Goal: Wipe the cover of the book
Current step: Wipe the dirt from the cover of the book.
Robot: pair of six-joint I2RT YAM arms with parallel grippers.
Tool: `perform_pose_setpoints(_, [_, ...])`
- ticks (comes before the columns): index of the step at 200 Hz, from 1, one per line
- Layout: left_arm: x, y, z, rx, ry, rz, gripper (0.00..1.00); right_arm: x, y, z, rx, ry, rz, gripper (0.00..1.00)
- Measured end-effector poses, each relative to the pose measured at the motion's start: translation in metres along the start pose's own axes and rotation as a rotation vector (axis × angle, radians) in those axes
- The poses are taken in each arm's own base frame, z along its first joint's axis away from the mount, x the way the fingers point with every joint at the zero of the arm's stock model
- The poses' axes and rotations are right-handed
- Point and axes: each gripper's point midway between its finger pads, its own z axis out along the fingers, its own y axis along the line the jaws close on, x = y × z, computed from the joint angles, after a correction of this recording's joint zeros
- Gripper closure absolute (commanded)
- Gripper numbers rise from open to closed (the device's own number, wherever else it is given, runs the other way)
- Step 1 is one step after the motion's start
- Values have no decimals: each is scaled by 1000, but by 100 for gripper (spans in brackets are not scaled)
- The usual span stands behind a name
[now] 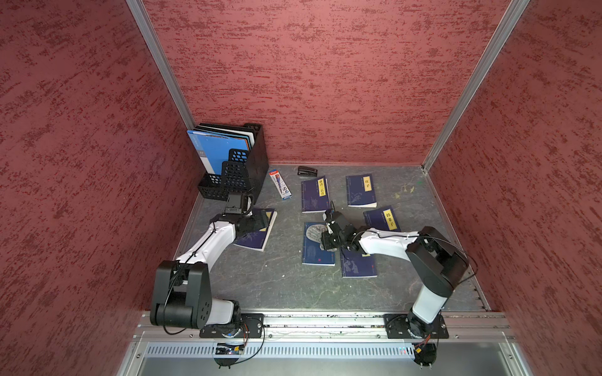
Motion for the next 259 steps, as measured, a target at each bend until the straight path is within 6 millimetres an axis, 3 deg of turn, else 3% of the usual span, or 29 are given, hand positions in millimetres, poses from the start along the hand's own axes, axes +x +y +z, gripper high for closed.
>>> perform_pose_setpoints(29, [-1,-6,-9,14,-18,10,10,-30,-11,15,17,-37,-21,86])
perform_pose_setpoints(57, [-6,-11,-19,28,-51,17,10,-31,-11,15,12,-37,-40,86])
perform_pose_setpoints(89, [-7,-11,-22,31,-59,19,9,2,-7,-5,-8,10,-60,86])
perform_pose_setpoints(114, [-7,-11,-20,29,-53,18,9,42,15,-23,-54,75,-96,86])
perform_pose_setpoints(138, [-5,-10,-17,25,-45,17,8,69,32,-32,-99,116,-104,86])
perform_pose_setpoints(259, [-4,-4,-19,-8,-47,14,4,92,34,-46,-163,127,-32,87])
